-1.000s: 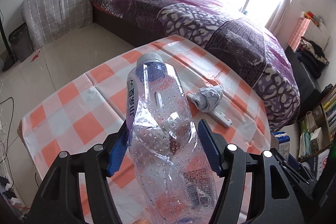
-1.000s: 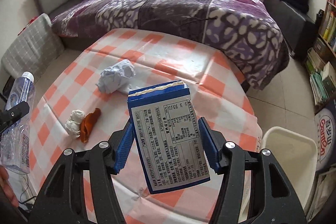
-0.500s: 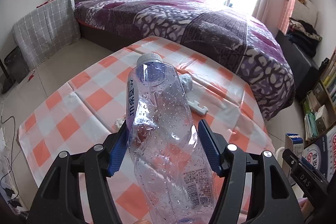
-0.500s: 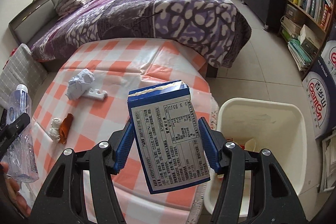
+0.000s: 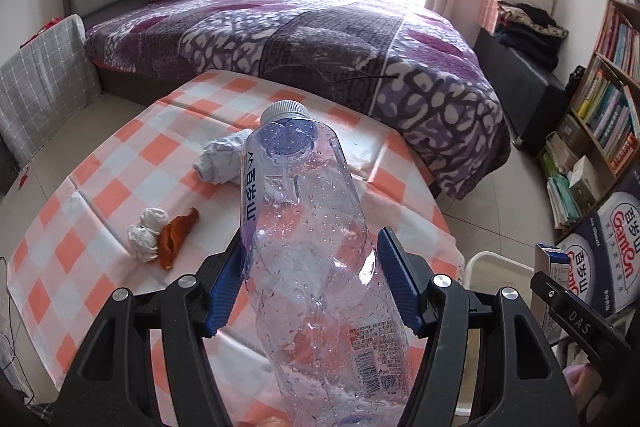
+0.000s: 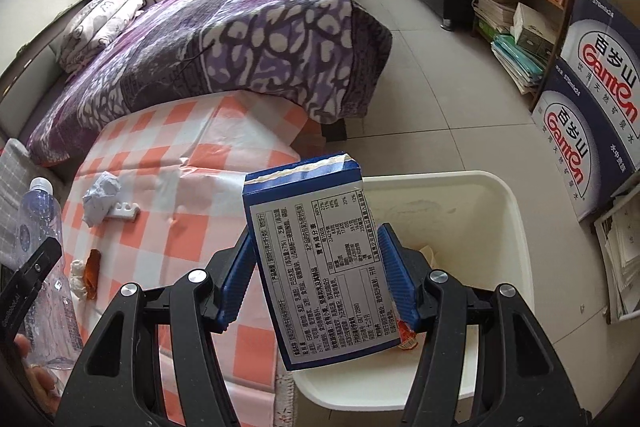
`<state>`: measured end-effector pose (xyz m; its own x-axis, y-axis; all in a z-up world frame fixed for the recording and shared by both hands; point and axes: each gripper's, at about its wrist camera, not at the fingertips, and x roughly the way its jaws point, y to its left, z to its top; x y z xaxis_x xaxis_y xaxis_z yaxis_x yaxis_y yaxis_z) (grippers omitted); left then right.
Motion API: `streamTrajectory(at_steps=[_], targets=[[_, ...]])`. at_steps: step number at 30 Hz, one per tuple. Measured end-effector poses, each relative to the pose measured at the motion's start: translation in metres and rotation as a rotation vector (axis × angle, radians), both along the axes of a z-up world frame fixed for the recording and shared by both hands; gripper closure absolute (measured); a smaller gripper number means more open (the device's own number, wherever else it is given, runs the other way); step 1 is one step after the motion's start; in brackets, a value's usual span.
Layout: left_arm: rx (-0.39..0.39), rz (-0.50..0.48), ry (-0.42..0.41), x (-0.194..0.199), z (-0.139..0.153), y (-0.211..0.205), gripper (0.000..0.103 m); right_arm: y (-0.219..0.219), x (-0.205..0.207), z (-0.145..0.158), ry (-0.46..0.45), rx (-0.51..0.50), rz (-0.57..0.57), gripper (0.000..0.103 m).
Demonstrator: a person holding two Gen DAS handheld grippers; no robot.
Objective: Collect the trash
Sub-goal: 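Carry the carton over the bin and open the right gripper while the left gripper carries the bottle, then drop the water bottle into the bin with the left gripper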
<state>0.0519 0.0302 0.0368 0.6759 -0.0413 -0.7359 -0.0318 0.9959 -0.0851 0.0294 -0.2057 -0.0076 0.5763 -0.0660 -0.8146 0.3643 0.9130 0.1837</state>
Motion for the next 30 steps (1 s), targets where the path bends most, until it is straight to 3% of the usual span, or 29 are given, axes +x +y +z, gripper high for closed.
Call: streamTrajectory(at_steps=[11, 16, 30], targets=[[-0.002, -0.168, 0.039, -0.002, -0.016, -0.076, 0.039, -0.072, -0.021, -0.01, 0.067, 0.013, -0.186, 0.043], [0.003, -0.234, 0.063, -0.004, -0.026, -0.107, 0.039, -0.095, -0.031, -0.009, 0.059, -0.002, -0.252, 0.029], [0.009, -0.387, 0.115, -0.015, -0.047, -0.171, 0.039, -0.142, -0.053, -0.009, 0.044, 0.03, -0.358, 0.026]])
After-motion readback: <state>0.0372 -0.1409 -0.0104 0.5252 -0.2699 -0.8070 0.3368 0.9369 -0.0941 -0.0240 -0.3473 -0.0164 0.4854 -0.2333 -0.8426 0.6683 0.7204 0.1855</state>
